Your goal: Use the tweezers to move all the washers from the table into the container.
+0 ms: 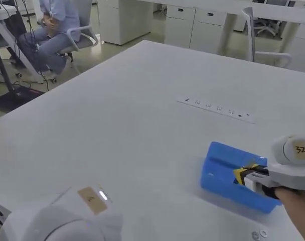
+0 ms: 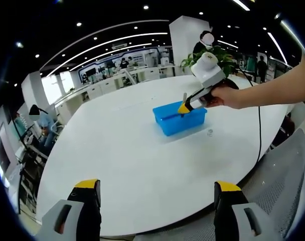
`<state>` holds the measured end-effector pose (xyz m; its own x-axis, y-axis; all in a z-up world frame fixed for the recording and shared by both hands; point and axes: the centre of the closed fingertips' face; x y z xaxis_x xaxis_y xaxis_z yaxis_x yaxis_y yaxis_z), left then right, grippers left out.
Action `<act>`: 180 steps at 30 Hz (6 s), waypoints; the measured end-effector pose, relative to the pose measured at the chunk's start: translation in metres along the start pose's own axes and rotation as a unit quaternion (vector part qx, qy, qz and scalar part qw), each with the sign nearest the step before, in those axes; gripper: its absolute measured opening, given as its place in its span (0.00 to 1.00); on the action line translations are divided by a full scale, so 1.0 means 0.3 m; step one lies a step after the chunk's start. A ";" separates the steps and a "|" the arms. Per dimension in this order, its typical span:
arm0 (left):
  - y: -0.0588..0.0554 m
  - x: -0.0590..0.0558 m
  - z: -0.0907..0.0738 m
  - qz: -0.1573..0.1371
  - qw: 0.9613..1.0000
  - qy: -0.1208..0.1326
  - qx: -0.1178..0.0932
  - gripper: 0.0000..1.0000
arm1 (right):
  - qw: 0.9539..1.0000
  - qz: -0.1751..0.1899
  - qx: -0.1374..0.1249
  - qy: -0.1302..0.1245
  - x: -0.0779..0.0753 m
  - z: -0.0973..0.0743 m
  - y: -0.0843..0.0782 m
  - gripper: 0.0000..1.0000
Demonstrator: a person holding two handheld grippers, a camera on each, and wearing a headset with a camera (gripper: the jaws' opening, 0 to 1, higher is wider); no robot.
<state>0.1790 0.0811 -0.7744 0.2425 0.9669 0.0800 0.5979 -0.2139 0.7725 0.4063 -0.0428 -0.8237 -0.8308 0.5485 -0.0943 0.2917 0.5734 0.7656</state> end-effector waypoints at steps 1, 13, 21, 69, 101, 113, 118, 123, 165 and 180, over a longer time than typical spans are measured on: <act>0.001 0.000 -0.001 0.001 1.000 0.000 0.000 0.96 | 1.000 0.002 0.000 -0.001 0.000 -0.002 0.001 0.03; 0.005 0.010 -0.014 0.002 1.000 0.004 -0.003 0.96 | 0.998 0.035 -0.042 -0.010 -0.017 -0.107 0.061 0.03; 0.013 0.001 -0.011 0.004 1.000 0.001 -0.005 0.96 | 0.996 0.039 -0.078 -0.015 0.021 -0.237 0.102 0.03; 0.024 -0.002 -0.018 0.004 1.000 -0.001 -0.007 0.94 | 0.999 0.045 0.017 -0.003 0.106 -0.261 -0.225 0.03; 0.028 -0.005 -0.026 0.007 1.000 -0.006 -0.012 0.95 | 0.998 0.059 0.008 0.027 0.106 -0.305 -0.106 0.02; 0.021 0.000 -0.035 0.005 1.000 -0.008 -0.012 0.95 | 0.998 0.058 -0.010 0.028 0.093 -0.307 -0.033 0.02; 0.017 0.004 -0.036 0.004 1.000 -0.007 -0.011 0.95 | 0.998 0.056 -0.017 0.025 0.092 -0.306 -0.001 0.02; 0.014 0.006 -0.036 0.004 1.000 -0.006 -0.009 0.95 | 0.998 0.054 -0.026 0.021 0.077 -0.301 0.025 0.02; 0.018 -0.007 -0.021 0.004 1.000 -0.015 -0.004 0.95 | 0.999 0.047 0.003 -0.022 -0.018 -0.114 0.006 0.02; 0.025 -0.004 -0.021 0.001 1.000 -0.014 -0.005 0.95 | 0.998 0.046 0.029 -0.024 -0.024 -0.078 -0.049 0.02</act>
<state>0.1785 0.0793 -0.7648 0.2658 0.9619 0.0641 0.5893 -0.2148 0.7789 0.3968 -0.0693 -0.8194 -0.7754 0.6289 -0.0571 0.3937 0.5521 0.7349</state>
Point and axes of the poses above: the centre of the closed fingertips' face, and the gripper's own axes: z roughly forward along the fingers, x roughly to its left, y roughly out of its top, and after that the axes turned 4 degrees about -z, right-handed
